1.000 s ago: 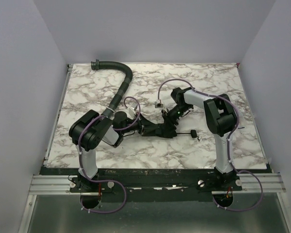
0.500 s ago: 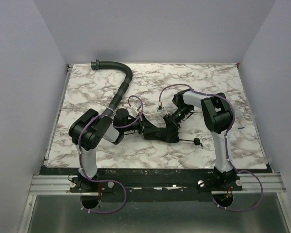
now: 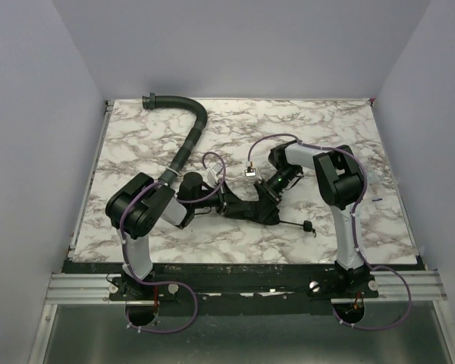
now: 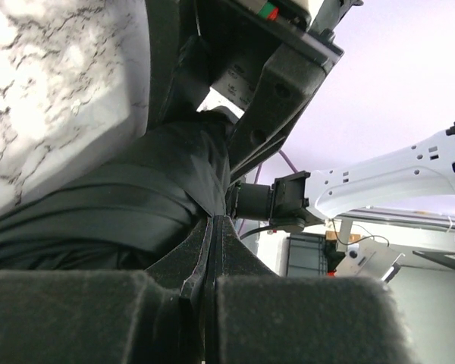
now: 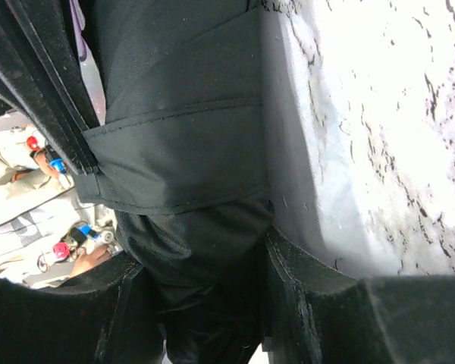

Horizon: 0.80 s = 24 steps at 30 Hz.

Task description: Put away the umbrella

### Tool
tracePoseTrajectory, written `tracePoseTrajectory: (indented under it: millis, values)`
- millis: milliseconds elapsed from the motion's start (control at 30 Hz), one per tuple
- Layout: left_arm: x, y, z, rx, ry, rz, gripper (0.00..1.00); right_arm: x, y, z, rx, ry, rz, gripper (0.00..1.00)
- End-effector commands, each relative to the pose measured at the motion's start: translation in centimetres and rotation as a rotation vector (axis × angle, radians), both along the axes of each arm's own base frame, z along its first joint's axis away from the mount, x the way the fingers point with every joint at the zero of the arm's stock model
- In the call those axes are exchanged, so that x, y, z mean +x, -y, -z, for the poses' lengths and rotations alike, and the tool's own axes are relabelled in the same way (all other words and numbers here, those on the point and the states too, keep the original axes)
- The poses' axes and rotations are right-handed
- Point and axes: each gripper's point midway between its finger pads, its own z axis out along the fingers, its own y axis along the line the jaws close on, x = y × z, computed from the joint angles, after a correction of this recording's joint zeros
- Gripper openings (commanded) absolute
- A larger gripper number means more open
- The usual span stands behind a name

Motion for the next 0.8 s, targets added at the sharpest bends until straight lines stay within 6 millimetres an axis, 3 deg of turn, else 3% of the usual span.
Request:
tracePoseTrajectory:
  millis: [0,333,767]
  values:
    - [-2.4,-0.1,-1.4,-0.056,0.046,0.058,0.0,4.8,5.1,10.7,-0.323,0.328,-0.118,0.06]
    - [-3.3,0.5,-0.4,-0.042,0.032,0.089,0.0,5.2,5.1,10.9,-0.339,0.331,-0.103,0.05]
    - [-5.1,-0.1,-0.6,0.007,0.08,0.167,0.0,5.5,5.1,11.1,-0.36,0.327,-0.089,0.05]
